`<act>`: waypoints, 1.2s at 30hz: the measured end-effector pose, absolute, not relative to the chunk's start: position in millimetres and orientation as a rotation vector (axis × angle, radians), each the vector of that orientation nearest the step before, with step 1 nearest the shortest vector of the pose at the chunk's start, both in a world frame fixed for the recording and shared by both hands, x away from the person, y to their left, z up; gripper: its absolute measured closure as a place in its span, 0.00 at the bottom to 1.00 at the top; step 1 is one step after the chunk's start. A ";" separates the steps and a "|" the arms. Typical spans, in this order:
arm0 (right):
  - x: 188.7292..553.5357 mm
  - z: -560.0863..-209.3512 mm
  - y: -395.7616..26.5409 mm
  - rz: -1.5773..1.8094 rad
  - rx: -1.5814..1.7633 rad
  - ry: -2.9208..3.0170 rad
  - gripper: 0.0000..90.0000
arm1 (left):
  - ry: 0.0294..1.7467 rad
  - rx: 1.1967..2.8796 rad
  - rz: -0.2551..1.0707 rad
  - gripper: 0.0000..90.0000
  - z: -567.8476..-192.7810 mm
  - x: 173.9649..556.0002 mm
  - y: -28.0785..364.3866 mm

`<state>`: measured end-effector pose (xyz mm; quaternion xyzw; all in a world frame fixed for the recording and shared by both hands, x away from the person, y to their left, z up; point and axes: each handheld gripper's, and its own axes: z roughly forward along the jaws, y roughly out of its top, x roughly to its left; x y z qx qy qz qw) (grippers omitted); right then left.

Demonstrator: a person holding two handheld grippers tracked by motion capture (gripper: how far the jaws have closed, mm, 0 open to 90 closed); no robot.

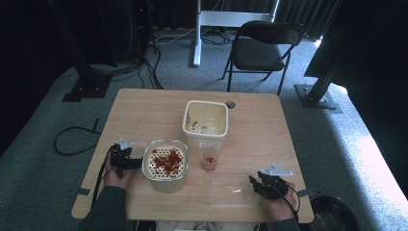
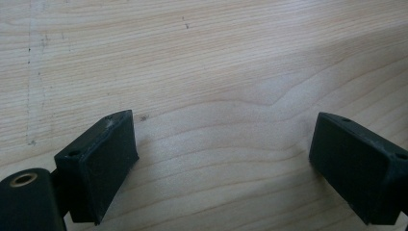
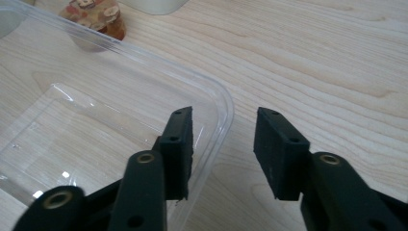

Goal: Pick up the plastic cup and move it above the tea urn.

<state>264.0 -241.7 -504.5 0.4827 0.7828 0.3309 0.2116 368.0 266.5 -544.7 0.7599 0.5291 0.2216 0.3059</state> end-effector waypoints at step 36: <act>284.3 -459.3 -275.7 1.174 1.401 2.059 0.93 | 1.401 2.011 0.586 0.11 -544.7 368.0 266.5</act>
